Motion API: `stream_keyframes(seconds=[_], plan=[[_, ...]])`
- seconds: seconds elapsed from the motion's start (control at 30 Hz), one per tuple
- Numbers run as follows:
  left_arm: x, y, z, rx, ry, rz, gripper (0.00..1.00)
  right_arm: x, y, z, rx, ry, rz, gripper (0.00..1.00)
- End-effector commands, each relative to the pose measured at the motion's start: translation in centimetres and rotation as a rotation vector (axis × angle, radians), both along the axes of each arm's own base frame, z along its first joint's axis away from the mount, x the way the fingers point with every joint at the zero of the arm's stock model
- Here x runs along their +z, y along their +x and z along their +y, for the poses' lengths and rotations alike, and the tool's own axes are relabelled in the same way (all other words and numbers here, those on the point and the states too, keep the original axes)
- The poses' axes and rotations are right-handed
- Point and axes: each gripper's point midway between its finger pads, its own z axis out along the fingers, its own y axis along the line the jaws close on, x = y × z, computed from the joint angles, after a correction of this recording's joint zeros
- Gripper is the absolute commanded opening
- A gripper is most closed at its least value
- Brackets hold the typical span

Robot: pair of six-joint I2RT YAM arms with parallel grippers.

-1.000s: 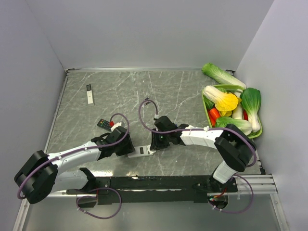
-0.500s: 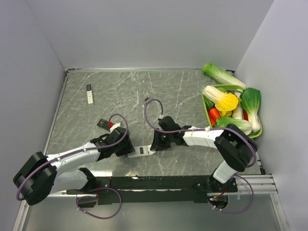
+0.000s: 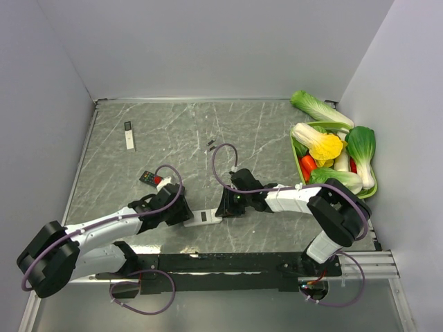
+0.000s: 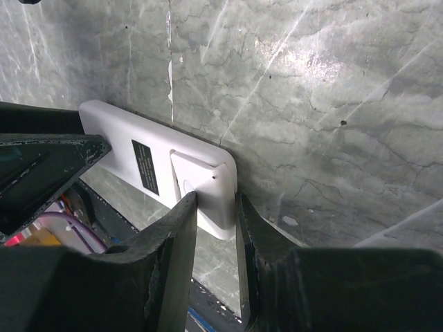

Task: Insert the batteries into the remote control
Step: Load the battery cover into the remote control.

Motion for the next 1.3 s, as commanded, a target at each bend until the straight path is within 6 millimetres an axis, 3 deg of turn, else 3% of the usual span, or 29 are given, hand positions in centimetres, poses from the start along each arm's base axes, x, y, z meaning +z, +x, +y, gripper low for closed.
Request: stream_keyframes(seconds=[0.0,0.23,0.6,1.0,1.13,1.27], plan=[[-0.4,-1.2,-1.1,-0.026,-0.066,0.048,0.48,-1.2,-1.5,-0.3,0.007,-0.036,0.055,0.14],[-0.7,-1.4,-0.9,-0.013,-0.069,0.055,0.45,-0.3,-1.4,-0.2,0.002,-0.056,0.079,0.08],[-0.9,-1.5,-1.1,-0.017,-0.077,0.061,0.43,-0.2,-1.9,0.4,0.018,-0.041,0.146,0.07],[-0.6,-1.5,-1.7,-0.020,-0.117,0.059,0.42,-1.4,-2.3,1.0,0.000,-0.058,0.149,0.13],[-0.6,-1.6,-1.6,-0.015,-0.120,0.057,0.42,-1.8,-2.3,0.5,-0.001,-0.088,0.140,0.24],[-0.5,-1.6,-1.4,-0.010,-0.112,0.055,0.43,-1.5,-1.8,-0.2,-0.014,-0.122,0.100,0.27]])
